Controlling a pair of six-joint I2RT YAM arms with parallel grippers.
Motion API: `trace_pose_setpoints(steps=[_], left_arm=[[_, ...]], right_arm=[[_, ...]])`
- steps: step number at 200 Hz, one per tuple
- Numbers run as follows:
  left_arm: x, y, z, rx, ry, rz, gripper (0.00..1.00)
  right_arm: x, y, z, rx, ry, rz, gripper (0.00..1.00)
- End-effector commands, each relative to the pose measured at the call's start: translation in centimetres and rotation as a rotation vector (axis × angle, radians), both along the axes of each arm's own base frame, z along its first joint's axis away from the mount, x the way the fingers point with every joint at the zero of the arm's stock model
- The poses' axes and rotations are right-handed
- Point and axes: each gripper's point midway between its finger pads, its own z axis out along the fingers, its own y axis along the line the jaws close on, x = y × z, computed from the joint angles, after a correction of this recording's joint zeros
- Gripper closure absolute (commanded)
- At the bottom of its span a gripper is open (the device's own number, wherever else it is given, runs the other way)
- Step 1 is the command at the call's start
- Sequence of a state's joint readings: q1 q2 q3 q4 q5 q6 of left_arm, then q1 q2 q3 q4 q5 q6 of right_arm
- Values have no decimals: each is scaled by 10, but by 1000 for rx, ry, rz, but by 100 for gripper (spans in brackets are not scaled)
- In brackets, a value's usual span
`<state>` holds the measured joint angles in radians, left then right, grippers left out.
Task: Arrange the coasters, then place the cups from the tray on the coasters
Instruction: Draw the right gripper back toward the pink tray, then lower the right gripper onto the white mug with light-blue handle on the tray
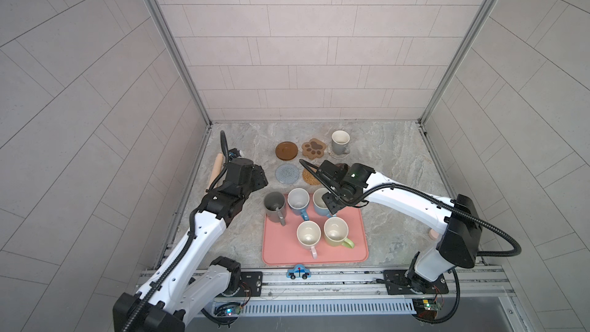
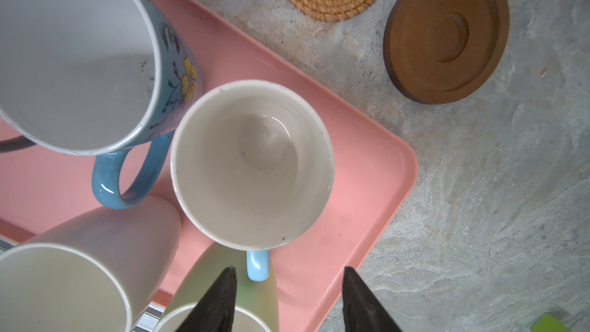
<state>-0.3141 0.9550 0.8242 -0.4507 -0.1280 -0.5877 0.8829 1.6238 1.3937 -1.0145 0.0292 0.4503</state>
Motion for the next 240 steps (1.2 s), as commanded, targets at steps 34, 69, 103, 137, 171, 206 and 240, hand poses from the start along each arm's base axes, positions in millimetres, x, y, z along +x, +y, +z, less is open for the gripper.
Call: trace_pose_setpoints(steps=[34,69,103,137,171,206,240], left_arm=[[5,1,6,-12,-24,15,27],[2,2,4,-12,-21,18,27],[0,3,4,-13,-25,20,27],[1,1,2,-17,-16,12,28],[1,1,3,-20,-16,11,27],[2,0,3,-26,-13,11,27],[2,-2,4,-32,-14,6,27]], right_arm=[[-3,0,-7,-32,12,-13,44],[-7,-2,-11,-41,22,-12,44],[-10,-3,-10,-42,21,-11,44],[-12,-5,-12,-47,25,-12,44],[-16,-7,-20,-55,37,-11,44],[-16,-6,-22,-52,39,-4,44],[-16,-4,-26,-60,49,4,44]])
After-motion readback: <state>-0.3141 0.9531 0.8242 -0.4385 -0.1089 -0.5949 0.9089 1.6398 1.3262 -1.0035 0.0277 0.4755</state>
